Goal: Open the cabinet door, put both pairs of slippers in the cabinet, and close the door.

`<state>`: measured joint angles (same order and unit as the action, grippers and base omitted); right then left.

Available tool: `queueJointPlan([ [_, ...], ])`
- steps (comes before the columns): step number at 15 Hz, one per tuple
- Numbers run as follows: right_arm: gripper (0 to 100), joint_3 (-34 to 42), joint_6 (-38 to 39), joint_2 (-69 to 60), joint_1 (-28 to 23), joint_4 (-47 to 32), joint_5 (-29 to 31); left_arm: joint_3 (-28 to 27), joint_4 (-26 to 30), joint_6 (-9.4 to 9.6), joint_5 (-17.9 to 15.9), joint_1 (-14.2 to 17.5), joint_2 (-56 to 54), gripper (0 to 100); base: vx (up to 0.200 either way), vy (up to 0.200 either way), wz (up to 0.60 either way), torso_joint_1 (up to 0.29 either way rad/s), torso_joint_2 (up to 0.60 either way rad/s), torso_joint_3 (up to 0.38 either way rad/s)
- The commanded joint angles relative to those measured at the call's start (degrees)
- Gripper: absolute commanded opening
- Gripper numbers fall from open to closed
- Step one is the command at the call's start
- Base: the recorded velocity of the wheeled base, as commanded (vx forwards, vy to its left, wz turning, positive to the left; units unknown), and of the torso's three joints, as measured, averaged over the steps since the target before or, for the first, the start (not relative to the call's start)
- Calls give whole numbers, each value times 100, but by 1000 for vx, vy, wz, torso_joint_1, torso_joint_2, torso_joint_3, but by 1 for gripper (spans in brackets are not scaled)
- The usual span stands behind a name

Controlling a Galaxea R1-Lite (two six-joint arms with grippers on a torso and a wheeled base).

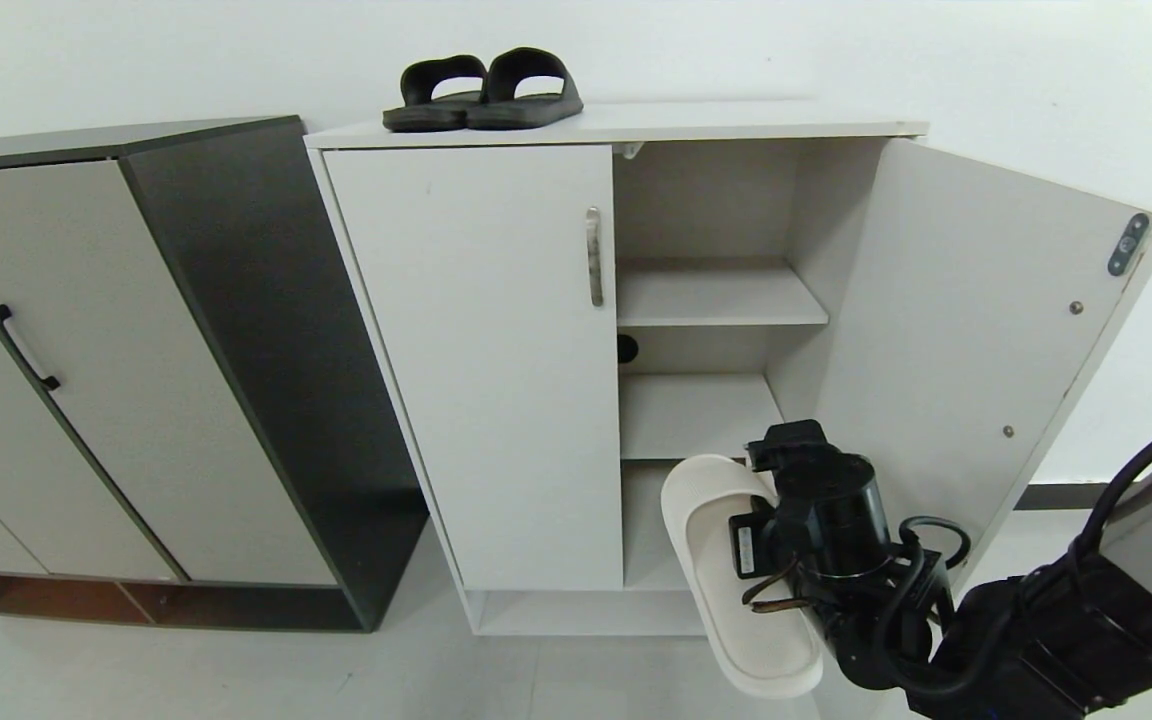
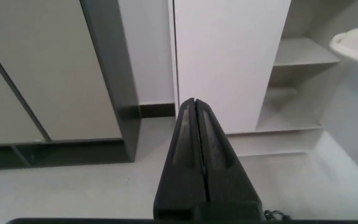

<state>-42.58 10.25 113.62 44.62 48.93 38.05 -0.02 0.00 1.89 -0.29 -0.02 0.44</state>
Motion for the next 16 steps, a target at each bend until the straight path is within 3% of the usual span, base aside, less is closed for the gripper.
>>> queueJointPlan([
  [1, 0, -92, 38, -15, 38, 2, -34, 2, 0, -110, 3, -6, -35, 0, 0, 0, 0, 0, 0, 0],
  [3, 0, -224, 117, -24, 161, 2, -52, 2, 0, -92, 3, -6, -35, 0, 0, 0, 0, 0, 0, 0],
  [7, 0, -268, 117, -50, 469, 2, 27, 2, 0, -110, 3, -6, -35, 0, 0, -200, 0, 2, 5, 4],
  [10, 0, -259, 117, -226, 750, 2, 98, 2, 0, -119, 3, -6, -35, 0, 0, 0, 0, 0, 0, 0],
  [16, 0, -295, 258, -85, 627, -7, 71, 2, 0, -119, 3, -6, -35, 0, 0, 0, 0, 0, 0, 0],
])
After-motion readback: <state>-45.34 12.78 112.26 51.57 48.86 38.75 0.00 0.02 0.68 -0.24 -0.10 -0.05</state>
